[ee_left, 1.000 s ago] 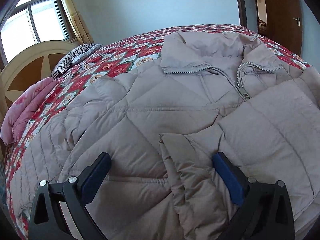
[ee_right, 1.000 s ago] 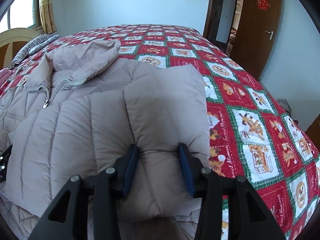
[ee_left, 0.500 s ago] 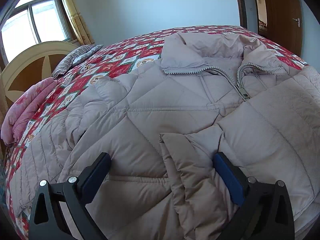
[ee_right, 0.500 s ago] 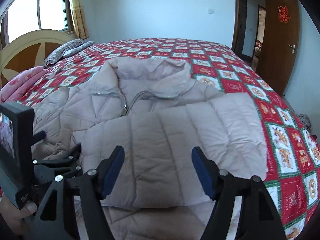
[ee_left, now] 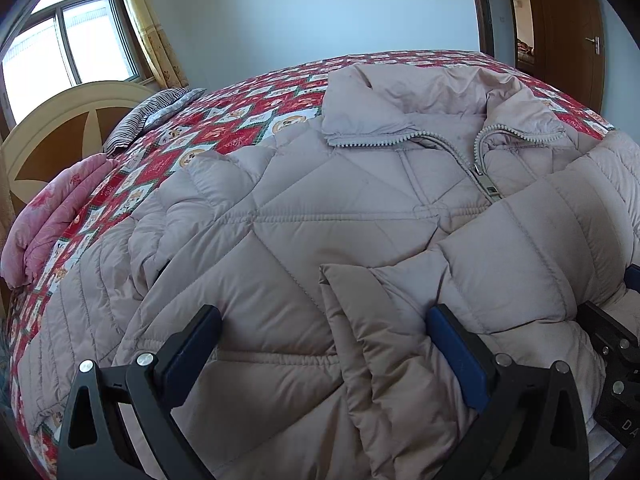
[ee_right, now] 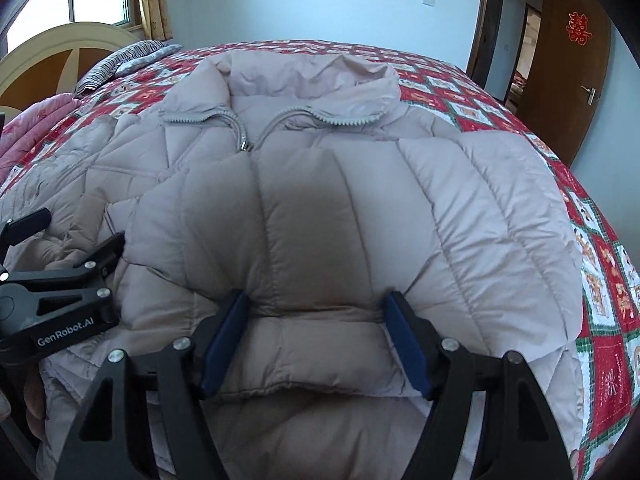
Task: Fold large clothes
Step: 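Move the left tool to the other sleeve and close on its cuff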
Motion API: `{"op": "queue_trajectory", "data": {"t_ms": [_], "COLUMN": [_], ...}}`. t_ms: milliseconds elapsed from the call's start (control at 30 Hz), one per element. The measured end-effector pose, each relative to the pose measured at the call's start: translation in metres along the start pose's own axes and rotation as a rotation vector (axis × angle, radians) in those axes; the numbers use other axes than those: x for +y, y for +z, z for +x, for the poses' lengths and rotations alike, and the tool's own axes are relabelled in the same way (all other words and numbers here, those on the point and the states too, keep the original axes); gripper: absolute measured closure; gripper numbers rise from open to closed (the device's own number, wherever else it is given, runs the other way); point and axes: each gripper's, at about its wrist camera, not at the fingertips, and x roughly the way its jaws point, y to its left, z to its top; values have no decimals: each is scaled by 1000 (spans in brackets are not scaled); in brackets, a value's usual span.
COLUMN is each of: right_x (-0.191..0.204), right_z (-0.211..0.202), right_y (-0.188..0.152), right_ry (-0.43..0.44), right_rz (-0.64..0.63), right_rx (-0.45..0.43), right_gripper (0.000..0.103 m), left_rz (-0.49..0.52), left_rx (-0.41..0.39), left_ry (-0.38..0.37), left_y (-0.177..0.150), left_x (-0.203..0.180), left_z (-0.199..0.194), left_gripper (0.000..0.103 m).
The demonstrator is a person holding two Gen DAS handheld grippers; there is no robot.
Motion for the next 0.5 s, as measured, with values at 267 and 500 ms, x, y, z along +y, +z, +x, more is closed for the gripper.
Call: {"op": "queue_trajectory", "data": {"t_ms": [267,500], "right_x": [5,7], "right_z": [2,3], "right_y": [-1,0], "right_ry": [-22,-36], "right_rz": [-14,-22], "right_rx": [-1,0], "right_gripper": [28,28], "left_rz": [7,5], "left_rx": [-1,6], "left_ry": [9,0], "left_y": [0,1], "left_x": [0,2], "left_z": [1,0], "left_gripper": [1,1]}}
